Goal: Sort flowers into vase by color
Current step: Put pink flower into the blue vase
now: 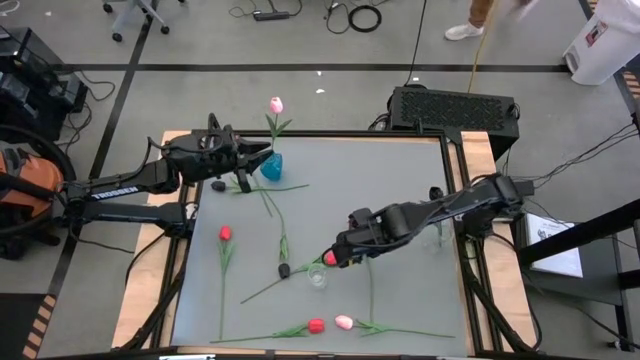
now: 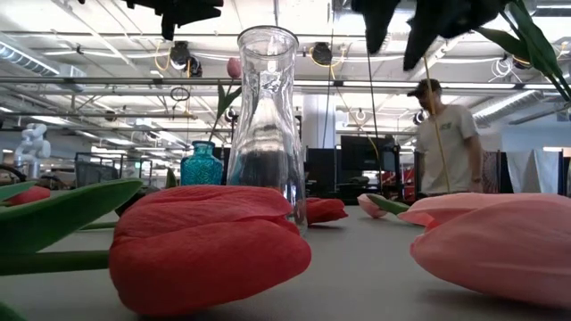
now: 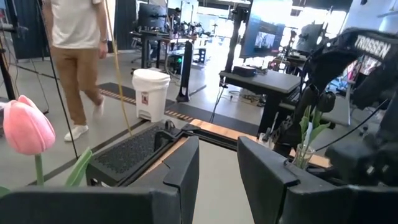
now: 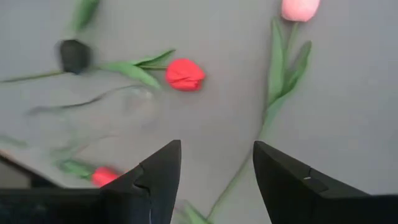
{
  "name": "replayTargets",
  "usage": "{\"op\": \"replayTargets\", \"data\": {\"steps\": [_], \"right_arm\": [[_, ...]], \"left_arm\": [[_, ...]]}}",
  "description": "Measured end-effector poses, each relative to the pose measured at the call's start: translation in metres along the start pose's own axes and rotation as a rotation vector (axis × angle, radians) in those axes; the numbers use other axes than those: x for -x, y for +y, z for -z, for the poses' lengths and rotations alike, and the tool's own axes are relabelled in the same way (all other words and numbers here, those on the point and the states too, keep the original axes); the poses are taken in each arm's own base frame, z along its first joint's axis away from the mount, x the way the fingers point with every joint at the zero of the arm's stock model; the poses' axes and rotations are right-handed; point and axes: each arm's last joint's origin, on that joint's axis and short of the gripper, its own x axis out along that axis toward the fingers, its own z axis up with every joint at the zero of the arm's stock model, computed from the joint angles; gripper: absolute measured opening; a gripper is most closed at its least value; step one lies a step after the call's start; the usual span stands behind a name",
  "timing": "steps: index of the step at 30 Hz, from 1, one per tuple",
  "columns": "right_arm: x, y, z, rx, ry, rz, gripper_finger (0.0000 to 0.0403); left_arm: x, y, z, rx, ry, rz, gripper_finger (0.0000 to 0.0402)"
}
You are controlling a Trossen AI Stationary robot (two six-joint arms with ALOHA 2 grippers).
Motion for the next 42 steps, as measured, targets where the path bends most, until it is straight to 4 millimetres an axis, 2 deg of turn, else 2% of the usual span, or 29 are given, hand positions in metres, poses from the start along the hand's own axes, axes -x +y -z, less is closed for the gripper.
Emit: {"op": "replayTargets", "data": {"steps": [4,9,20,42], "right_arm": [[-0.016,0.000,-0.005,0.030,0.027,0.076,0.0192],[-0.024,0.000,-0.018,0.066,0.045,0.103,0.0192],[-0.025,-0.011,-0.064,0.076,0.057,0.116,0.0192],[-0.022,-0.050,-0.150,0.096,0.173,0.081,0.0192]], "left_arm": [[0.000,0.000,0.000,0.018,0.000,0.001,0.0116],[0.000,0.000,0.000,0.018,0.000,0.002,0.0116],[0.000,0.000,0.000,0.018,0.001,0.007,0.0116],[0.000,0.000,0.000,0.017,0.004,0.007,0.0116]]}}
